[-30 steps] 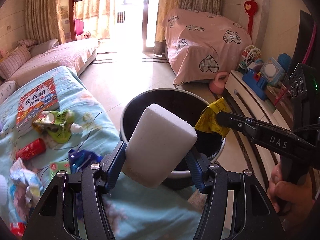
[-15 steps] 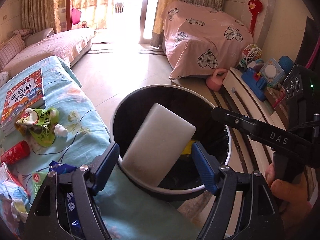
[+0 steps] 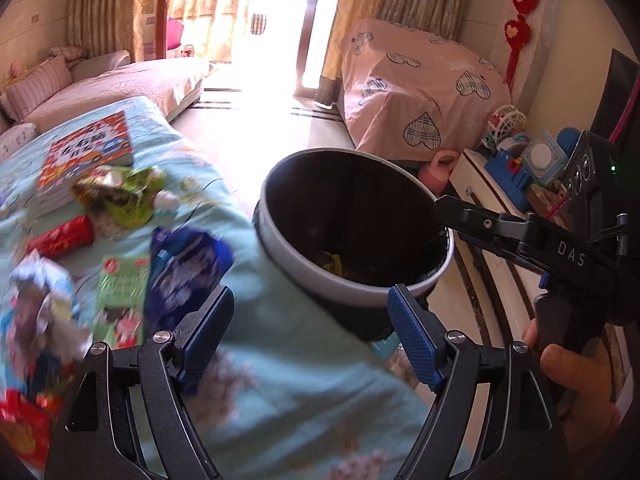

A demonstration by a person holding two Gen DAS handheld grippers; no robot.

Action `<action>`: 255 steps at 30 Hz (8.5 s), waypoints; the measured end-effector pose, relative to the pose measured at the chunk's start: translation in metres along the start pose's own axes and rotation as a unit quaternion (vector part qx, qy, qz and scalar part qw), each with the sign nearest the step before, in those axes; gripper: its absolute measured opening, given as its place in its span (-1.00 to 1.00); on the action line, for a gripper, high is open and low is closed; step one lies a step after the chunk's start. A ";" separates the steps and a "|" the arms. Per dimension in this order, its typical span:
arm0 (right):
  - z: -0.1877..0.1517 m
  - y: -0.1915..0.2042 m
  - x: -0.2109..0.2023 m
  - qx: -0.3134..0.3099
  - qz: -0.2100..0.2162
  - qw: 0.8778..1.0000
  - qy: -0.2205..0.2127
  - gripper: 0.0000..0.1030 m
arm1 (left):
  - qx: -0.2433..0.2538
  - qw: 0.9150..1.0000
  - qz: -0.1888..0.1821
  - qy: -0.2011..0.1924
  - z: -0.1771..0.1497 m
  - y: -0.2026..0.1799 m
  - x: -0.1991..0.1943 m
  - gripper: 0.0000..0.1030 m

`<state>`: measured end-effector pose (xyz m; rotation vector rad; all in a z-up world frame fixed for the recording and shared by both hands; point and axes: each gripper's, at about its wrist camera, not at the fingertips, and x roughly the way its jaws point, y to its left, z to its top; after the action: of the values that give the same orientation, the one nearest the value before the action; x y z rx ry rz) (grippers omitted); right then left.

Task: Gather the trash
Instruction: 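Move both open tools back over the trash on the table, then grasp red chip bag with left tool while right tool grasps blue bag, then drop red chip bag into bin from left tool while right tool drops blue bag, then move both open tools back over the remaining trash, then grasp colourful wrapper with left tool while right tool grasps green milk carton, then drop wrapper into bin from left tool while right tool drops milk carton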

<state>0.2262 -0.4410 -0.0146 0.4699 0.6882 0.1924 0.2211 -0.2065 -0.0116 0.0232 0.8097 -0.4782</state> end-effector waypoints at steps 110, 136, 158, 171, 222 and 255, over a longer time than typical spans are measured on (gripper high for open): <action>-0.025 0.041 -0.010 -0.067 -0.041 0.997 -0.005 -0.52 | -0.033 0.997 -0.031 -0.065 0.008 0.005 -0.038 -0.99; 0.009 0.004 0.022 -0.071 -0.065 0.994 0.046 0.16 | -0.064 0.997 -0.042 -0.023 0.052 -0.004 0.029 -0.13; -0.048 0.056 -0.012 -0.043 -0.010 0.999 -0.003 0.89 | -0.107 0.994 0.018 -0.029 -0.057 0.067 -0.062 -0.08; -0.092 0.116 0.014 -0.083 0.017 0.995 0.047 0.89 | -0.173 0.982 0.067 -0.036 -0.110 0.133 -0.106 -0.08; -0.087 0.197 0.126 -0.177 0.013 0.976 0.128 0.07 | -0.163 0.986 0.025 -0.001 -0.097 0.189 -0.081 -0.63; -0.073 0.115 0.027 -0.109 0.004 0.992 0.059 -0.03 | -0.110 0.994 0.011 0.004 -0.070 0.113 -0.067 -0.63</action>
<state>0.1971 -0.3060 -0.0239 0.2539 0.7709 0.3005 0.1810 -0.0646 -0.0316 -0.1701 0.8659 -0.3655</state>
